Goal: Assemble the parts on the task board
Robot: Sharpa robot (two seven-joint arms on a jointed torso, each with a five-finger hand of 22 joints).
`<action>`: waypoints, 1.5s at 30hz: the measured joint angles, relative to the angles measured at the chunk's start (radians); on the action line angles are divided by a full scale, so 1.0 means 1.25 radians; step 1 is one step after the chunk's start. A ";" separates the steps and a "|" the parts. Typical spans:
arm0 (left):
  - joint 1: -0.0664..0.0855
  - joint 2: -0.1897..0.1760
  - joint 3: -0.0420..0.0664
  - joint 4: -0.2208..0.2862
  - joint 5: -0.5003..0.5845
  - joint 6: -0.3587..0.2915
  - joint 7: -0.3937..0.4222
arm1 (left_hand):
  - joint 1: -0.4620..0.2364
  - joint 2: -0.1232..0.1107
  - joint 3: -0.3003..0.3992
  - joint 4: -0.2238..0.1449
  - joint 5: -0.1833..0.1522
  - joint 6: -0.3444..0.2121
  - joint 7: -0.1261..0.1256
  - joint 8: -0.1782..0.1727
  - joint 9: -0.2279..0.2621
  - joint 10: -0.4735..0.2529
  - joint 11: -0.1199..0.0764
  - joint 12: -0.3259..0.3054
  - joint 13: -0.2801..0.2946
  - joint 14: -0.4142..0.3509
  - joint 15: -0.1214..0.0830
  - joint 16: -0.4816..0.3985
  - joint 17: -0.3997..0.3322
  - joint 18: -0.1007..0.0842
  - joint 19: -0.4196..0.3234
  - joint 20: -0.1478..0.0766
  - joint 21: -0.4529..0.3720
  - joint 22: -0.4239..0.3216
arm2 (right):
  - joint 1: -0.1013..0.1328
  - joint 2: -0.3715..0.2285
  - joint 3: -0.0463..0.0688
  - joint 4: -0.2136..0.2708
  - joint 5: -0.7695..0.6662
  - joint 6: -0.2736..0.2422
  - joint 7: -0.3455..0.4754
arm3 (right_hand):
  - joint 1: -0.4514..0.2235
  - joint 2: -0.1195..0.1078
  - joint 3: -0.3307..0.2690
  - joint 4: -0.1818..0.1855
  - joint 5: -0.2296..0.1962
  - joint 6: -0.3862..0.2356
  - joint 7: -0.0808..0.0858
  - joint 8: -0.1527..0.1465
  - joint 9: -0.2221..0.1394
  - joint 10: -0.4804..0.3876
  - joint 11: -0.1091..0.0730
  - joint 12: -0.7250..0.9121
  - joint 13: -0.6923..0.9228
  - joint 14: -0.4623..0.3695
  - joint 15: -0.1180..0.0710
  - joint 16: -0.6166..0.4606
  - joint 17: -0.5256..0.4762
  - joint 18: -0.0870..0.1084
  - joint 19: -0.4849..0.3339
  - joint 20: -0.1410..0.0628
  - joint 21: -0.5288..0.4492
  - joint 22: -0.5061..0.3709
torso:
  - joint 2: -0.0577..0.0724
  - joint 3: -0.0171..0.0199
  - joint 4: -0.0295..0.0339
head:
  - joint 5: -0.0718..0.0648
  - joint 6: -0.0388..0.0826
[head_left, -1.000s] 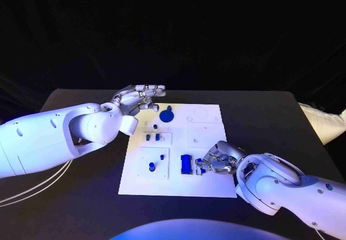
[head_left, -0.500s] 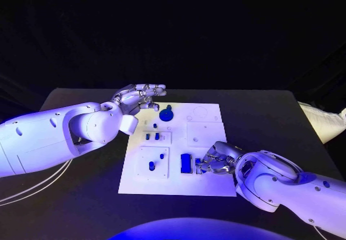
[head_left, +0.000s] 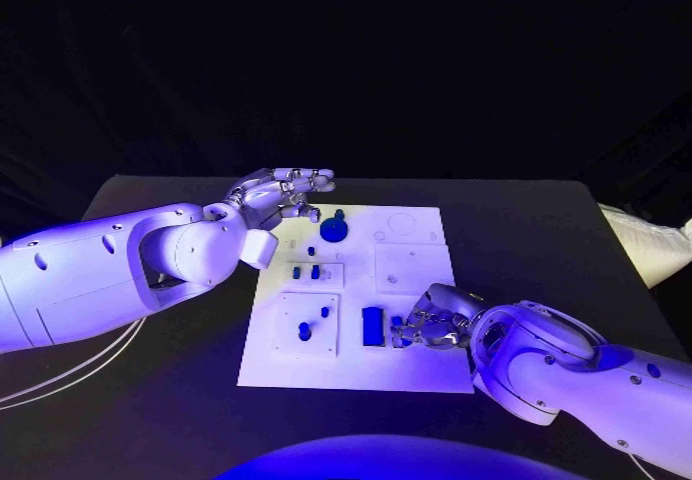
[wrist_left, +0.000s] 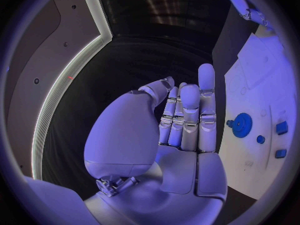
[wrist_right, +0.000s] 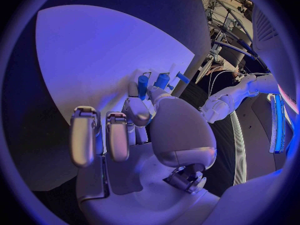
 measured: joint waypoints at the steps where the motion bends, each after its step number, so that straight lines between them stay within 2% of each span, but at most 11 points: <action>1: 0.000 0.000 0.000 0.000 0.000 0.000 0.000 | 0.000 0.000 0.000 0.000 0.000 0.000 0.000 0.000 0.000 0.000 0.000 0.000 0.000 0.000 0.000 0.000 0.000 0.000 0.000 0.000 0.000 0.000 | 0.000 0.000 0.000 0.000 -0.001 0.000 0.000 | -0.011 -0.001 -0.008 0.008 0.004 0.001 -0.001 0.000 0.001 0.000 0.000 0.004 0.003 0.001 -0.001 0.000 0.000 0.000 0.002 -0.002 0.000 0.001 | 0.000 -0.0001 -0.0001 | 0.000 0.000; 3: 0.000 0.000 0.000 0.000 0.000 0.000 0.000 | 0.000 0.000 0.000 0.000 0.000 0.000 0.000 0.000 0.000 0.000 0.000 0.000 0.000 0.000 0.000 0.000 0.000 0.000 0.000 0.000 0.000 0.000 | -0.001 0.000 0.000 0.001 -0.002 0.000 -0.001 | -0.028 -0.008 -0.026 0.026 0.017 0.004 -0.004 0.000 0.003 0.003 -0.003 0.013 0.011 0.003 -0.003 0.000 0.000 -0.011 0.003 -0.003 0.004 0.004 | 0.000 0.0001 -0.0002 | 0.000 0.000; 5: 0.000 0.000 0.000 0.000 -0.001 0.001 -0.001 | 0.000 0.000 0.000 0.000 0.000 0.000 0.000 0.000 0.000 0.000 0.000 0.000 0.000 -0.003 0.003 0.000 -0.001 0.000 0.000 0.000 0.000 0.000 | -0.001 0.000 -0.001 0.002 -0.003 0.000 -0.001 | -0.039 -0.011 -0.039 0.037 0.016 0.007 -0.003 0.000 0.005 0.003 -0.003 0.016 0.015 0.003 -0.003 0.000 0.000 -0.013 0.003 -0.003 0.004 0.005 | 0.000 0.0003 -0.0002 | 0.001 0.000; 12: 0.000 0.000 0.000 0.000 -0.001 0.002 -0.001 | 0.000 0.000 0.000 0.000 0.000 0.000 0.000 0.000 0.000 0.000 0.000 0.000 0.000 -0.003 0.003 0.000 -0.002 0.000 0.000 0.000 0.000 0.000 | -0.002 0.001 -0.002 0.005 -0.008 -0.001 -0.002 | -0.061 -0.014 -0.097 0.041 -0.044 0.008 -0.002 0.000 0.011 0.003 -0.003 0.016 0.020 0.003 -0.003 0.000 0.000 -0.013 0.000 -0.006 0.004 0.006 | 0.000 0.0003 -0.0002 | 0.001 0.000; 22: 0.000 0.000 0.000 0.000 -0.002 0.003 -0.002 | 0.000 0.000 0.000 0.000 0.000 0.000 0.000 0.000 0.000 0.000 0.000 0.000 0.000 -0.003 0.003 0.000 -0.002 0.000 0.000 0.000 0.000 0.000 | -0.002 -0.001 -0.002 0.010 -0.016 -0.001 -0.002 | -0.061 -0.014 -0.107 0.040 -0.053 0.008 -0.002 0.000 0.013 0.003 -0.002 0.016 0.023 0.003 -0.003 0.000 0.000 -0.013 0.000 -0.006 0.004 0.006 | 0.001 0.0004 -0.0006 | 0.001 -0.001; 34: 0.000 -0.001 0.000 -0.002 -0.002 0.004 -0.003 | 0.000 0.000 0.000 0.000 0.000 -0.003 -0.003 0.000 0.000 0.000 0.000 0.000 0.000 -0.003 0.003 -0.004 -0.004 0.000 0.000 0.000 0.000 -0.001 | -0.002 -0.016 -0.002 0.034 -0.027 -0.001 -0.002 | -0.062 -0.012 -0.113 0.042 -0.053 0.010 -0.005 0.000 0.015 0.004 -0.001 0.025 0.033 0.003 -0.003 0.003 0.001 -0.013 0.000 -0.006 0.007 0.011 | 0.000 0.0009 -0.0008 | 0.002 -0.003; 42: 0.000 -0.001 0.000 -0.002 -0.002 0.004 -0.004 | 0.000 0.000 0.000 0.000 0.000 -0.003 -0.003 0.000 0.000 0.000 0.000 0.000 0.000 -0.003 0.003 -0.004 -0.004 0.000 0.000 0.000 0.000 -0.001 | -0.002 -0.025 -0.002 0.033 -0.034 0.000 0.000 | -0.064 -0.011 -0.119 0.037 -0.053 0.010 -0.005 0.000 0.016 0.004 -0.001 0.025 0.033 0.003 -0.003 0.003 0.000 -0.013 0.000 -0.006 0.007 0.010 | 0.000 0.0006 -0.0008 | 0.000 -0.004; 43: 0.000 -0.001 0.000 -0.002 -0.002 0.004 -0.004 | 0.000 0.000 0.000 0.000 0.000 -0.003 -0.003 0.000 0.000 0.000 0.000 0.000 0.000 -0.003 0.003 -0.004 -0.004 0.000 0.000 0.000 0.000 -0.001 | -0.002 -0.027 -0.002 0.032 -0.034 0.000 0.000 | -0.058 -0.005 -0.121 0.034 -0.053 0.010 -0.005 0.000 0.016 0.004 -0.001 0.025 0.033 0.003 -0.003 0.003 0.000 -0.013 0.000 -0.006 0.007 0.010 | 0.000 0.0006 -0.0008 | 0.000 -0.004; 45: 0.000 -0.001 0.000 -0.003 -0.002 0.005 -0.004 | 0.000 0.000 0.000 0.000 0.000 -0.003 -0.003 0.000 0.000 0.000 0.000 0.000 0.000 -0.003 0.003 -0.004 -0.004 0.000 0.000 0.000 0.000 -0.001 | -0.002 -0.031 -0.001 0.032 -0.035 0.000 0.001 | -0.040 -0.006 -0.128 0.028 -0.056 0.010 -0.005 0.000 0.018 0.004 -0.001 0.025 0.033 0.003 -0.003 0.003 0.000 -0.013 0.000 -0.006 0.007 0.010 | 0.000 0.0006 -0.0008 | 0.000 -0.004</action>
